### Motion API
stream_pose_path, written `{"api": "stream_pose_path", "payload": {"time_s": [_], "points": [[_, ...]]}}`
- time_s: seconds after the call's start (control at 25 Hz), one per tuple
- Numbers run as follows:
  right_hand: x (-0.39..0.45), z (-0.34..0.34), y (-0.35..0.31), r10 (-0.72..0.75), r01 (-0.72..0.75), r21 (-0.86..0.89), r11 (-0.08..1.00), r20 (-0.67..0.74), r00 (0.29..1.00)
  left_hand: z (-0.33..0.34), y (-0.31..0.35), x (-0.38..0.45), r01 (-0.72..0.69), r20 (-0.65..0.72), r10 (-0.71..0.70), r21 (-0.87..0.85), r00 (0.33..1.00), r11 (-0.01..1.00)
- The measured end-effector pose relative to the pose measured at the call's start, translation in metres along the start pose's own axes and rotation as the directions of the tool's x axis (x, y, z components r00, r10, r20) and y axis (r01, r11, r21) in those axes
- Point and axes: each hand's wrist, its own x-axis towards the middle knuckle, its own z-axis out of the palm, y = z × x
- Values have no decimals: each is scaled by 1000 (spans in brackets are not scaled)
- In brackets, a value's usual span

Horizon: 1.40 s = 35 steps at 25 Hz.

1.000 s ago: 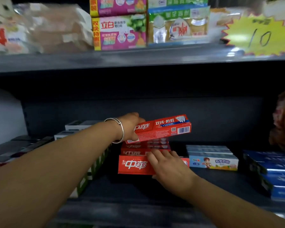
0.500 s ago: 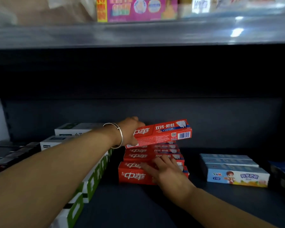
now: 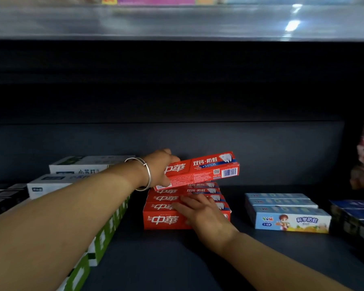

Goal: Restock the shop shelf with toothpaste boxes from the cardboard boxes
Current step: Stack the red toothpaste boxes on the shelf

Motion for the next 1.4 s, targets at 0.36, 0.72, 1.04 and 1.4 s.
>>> {"api": "stream_pose_path", "payload": {"time_s": [0.36, 0.72, 1.04, 1.4], "points": [[-6, -8, -9, 44, -44, 38, 998, 12, 999, 0, 6, -10, 13, -6, -13, 6, 1000, 1000], [-26, -68, -14, -34, -45, -162, 986, -453, 891, 6, 18, -70, -52, -14, 56, 200, 998, 978], [-22, -67, -18, 107, -189, 418, 888, 213, 971, 19, 26, -108, -77, -30, 87, 251, 996, 965], [-29, -28, -26, 181, -182, 36, 983, 13, 983, 41, -10, -106, 258, 52, -262, 63, 964, 964]]}}
